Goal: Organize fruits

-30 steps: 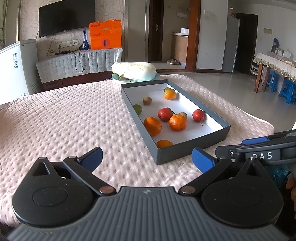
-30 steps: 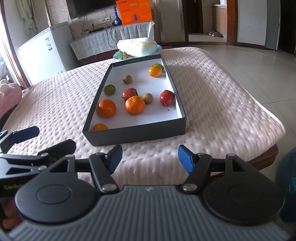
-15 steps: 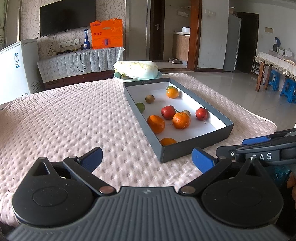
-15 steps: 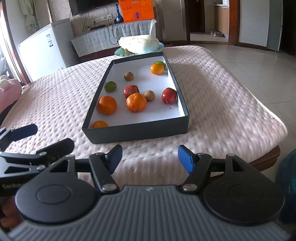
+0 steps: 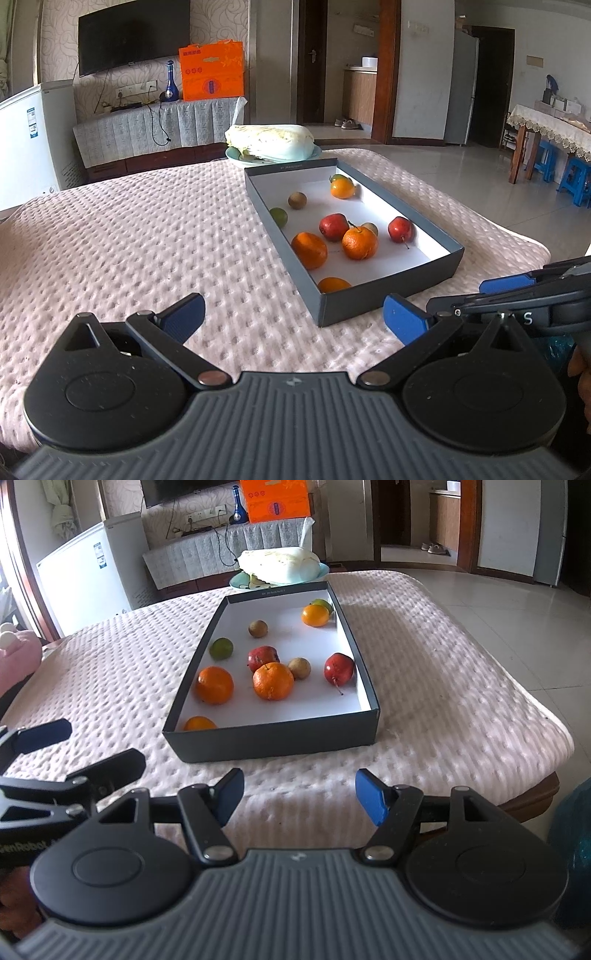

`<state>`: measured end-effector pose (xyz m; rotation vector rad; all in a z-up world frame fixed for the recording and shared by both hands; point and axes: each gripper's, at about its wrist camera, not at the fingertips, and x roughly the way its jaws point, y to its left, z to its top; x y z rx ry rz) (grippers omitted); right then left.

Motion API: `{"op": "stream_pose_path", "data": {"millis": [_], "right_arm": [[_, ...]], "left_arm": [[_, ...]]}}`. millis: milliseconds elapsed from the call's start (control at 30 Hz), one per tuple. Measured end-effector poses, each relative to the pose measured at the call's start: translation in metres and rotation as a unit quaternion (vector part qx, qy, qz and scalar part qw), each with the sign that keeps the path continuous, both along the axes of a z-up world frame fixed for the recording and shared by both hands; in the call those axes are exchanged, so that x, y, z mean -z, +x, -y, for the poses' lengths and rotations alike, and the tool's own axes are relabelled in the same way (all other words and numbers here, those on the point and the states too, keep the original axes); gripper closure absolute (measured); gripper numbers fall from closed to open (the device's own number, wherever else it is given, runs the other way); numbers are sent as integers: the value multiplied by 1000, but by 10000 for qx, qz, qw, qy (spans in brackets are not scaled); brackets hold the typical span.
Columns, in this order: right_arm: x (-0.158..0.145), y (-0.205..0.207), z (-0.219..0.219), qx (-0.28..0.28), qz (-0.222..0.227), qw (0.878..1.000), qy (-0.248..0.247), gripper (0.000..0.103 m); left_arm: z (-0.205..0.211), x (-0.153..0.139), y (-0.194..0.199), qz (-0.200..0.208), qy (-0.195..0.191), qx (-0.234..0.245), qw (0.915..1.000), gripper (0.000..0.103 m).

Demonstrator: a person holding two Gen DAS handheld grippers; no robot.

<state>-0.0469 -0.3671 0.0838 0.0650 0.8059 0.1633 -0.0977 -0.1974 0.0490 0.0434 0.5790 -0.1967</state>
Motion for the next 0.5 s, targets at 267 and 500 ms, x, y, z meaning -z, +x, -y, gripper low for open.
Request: {"op": "stream_pose_path", "data": {"millis": [267, 500], "right_arm": [[0, 0, 0, 8, 3, 10000, -1, 34], [1, 1, 0, -14, -4, 10000, -18, 34]], "left_arm": [[0, 0, 0, -2, -6, 0, 10000, 0], [0, 0, 0, -9, -11, 5, 10000, 0]]}}
